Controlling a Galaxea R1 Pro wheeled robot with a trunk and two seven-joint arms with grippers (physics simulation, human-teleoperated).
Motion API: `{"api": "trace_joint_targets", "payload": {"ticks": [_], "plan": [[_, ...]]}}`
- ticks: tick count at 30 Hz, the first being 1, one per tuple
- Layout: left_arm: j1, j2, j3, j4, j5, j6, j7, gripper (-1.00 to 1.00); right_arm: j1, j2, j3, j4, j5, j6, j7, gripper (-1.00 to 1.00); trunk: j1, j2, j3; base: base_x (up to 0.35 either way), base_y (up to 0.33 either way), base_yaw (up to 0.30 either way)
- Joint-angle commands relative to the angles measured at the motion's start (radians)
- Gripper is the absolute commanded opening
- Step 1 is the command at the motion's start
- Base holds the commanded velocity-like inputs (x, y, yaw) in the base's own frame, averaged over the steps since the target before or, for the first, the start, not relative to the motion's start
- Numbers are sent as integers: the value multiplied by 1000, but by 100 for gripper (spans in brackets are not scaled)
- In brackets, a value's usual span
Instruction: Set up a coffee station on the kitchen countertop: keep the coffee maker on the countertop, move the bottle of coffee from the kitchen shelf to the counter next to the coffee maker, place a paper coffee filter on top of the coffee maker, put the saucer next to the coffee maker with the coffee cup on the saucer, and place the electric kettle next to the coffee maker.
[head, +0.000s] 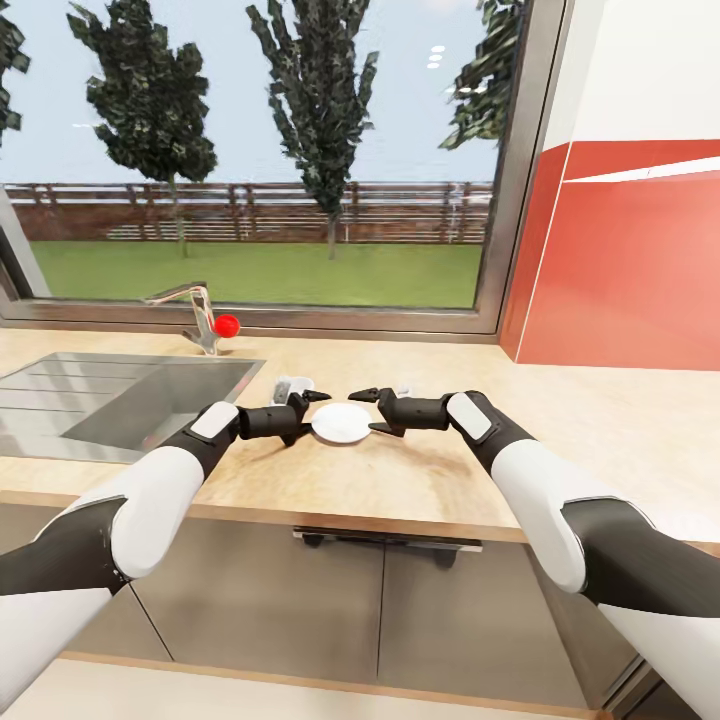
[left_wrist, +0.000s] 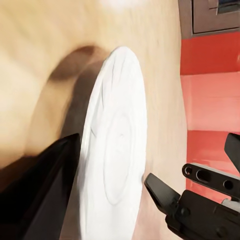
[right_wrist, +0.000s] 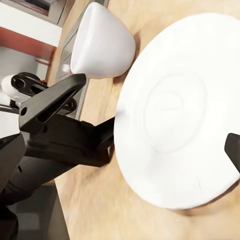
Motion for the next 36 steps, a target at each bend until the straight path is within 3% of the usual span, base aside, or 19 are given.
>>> {"api": "trace_joint_targets", "payload": {"ticks": [1, 7, 23, 36], "plan": [[0, -1, -5, 2, -32, 3, 0, 100, -1, -1, 7, 0, 1, -1, 6, 100, 0, 0, -1, 0, 0, 0], [0, -17, -5, 1, -32, 3, 0, 100, -1, -1, 8, 1, 1, -19, 6, 100, 0, 0, -1, 0, 0, 0], [0, -23, -5, 1, -32, 3, 0, 100, -1, 7, 9, 26, 0, -66, 5, 100, 0, 0, -1, 0, 0, 0], [0, -21, -2, 1, -32, 4, 0, 100, -2, 6, 12, 21, 2, -68, -98, 100, 0, 0, -1, 0, 0, 0]]}}
